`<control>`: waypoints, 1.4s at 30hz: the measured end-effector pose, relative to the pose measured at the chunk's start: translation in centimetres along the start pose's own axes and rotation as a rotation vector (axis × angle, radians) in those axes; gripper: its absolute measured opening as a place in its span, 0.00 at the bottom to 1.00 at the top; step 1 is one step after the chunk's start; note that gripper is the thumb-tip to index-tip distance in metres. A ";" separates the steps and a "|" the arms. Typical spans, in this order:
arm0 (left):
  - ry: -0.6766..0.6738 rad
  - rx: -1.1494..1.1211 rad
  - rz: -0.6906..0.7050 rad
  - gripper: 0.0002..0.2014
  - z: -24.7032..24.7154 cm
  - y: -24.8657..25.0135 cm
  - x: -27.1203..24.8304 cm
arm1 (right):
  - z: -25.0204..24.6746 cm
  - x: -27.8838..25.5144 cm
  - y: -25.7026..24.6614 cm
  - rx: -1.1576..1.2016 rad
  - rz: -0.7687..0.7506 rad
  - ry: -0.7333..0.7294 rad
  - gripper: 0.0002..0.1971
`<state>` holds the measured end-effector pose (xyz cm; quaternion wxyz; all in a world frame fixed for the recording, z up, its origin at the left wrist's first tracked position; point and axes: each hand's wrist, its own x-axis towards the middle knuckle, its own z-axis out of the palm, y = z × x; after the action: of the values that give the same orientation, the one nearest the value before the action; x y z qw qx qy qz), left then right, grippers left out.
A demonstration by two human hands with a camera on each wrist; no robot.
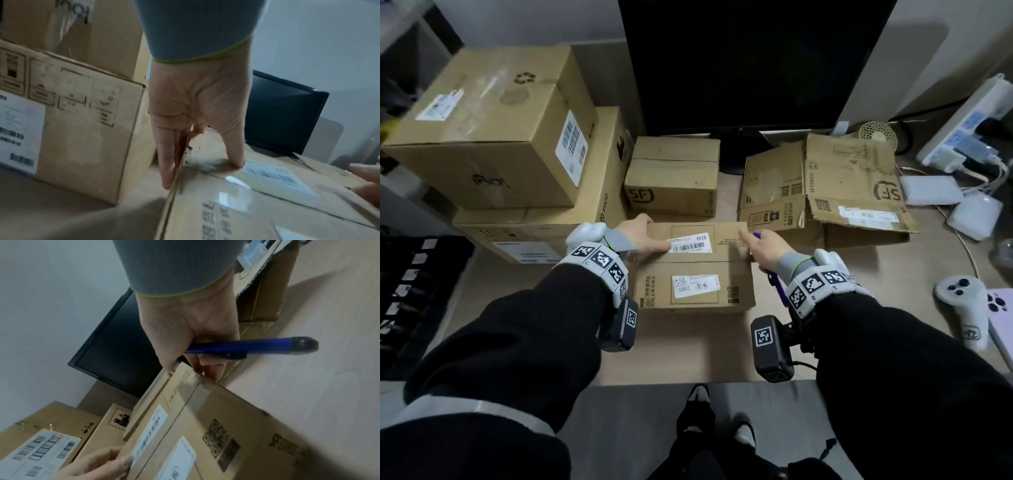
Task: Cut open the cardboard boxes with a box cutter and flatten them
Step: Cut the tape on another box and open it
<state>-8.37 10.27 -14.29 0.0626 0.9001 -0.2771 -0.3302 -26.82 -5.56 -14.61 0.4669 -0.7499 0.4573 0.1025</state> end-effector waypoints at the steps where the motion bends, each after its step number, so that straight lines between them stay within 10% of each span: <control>1: -0.024 0.022 -0.014 0.40 0.2 -0.3 0.3 | 0.3 0.2 0.0 -0.003 -0.004 -0.010 0.21; 14: 0.003 0.253 0.268 0.32 2.9 7.5 3.4 | -1.1 2.3 2.2 0.141 0.133 0.091 0.24; 22: 0.044 0.329 0.329 0.35 7.0 10.3 2.8 | -1.1 2.3 3.8 0.478 0.234 -0.144 0.12; 29: 0.042 0.248 0.336 0.19 6.4 10.6 3.5 | -0.4 1.6 3.3 0.277 0.043 -0.241 0.09; 42: 0.038 0.190 0.300 0.18 6.7 10.7 3.4 | -0.6 0.8 2.1 0.072 -0.043 -0.077 0.11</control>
<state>-15.35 -0.06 -18.21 0.0311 0.8566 -0.4370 -0.2725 -28.13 -6.82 -16.01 0.5129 -0.7378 0.4262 0.1045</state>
